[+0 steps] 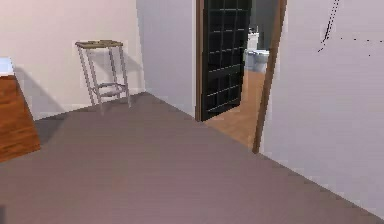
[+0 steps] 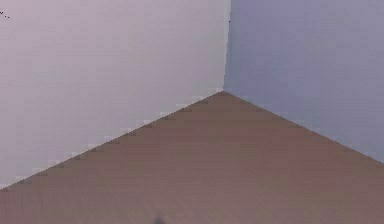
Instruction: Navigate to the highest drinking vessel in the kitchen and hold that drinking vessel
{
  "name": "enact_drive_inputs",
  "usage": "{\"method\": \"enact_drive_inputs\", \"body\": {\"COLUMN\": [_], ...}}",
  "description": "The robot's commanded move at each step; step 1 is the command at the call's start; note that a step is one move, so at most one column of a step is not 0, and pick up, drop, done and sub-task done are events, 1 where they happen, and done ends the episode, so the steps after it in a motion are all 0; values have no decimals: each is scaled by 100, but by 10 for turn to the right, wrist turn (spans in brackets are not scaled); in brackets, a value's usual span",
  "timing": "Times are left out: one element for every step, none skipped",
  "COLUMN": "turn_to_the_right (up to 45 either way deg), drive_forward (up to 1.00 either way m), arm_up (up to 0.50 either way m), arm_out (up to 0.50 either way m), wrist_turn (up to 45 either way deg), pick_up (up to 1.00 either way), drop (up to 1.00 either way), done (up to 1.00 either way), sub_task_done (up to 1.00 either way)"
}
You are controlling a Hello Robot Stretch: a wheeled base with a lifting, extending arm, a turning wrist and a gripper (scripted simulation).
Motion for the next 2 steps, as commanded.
{"method": "enact_drive_inputs", "body": {"turn_to_the_right": [0,-270], "drive_forward": [45,0], "arm_up": [0,0], "arm_out": [0,0], "wrist_turn": [0,0], "pick_up": [0,0], "drop": [0,0], "done": [0,0], "sub_task_done": [0,0]}}
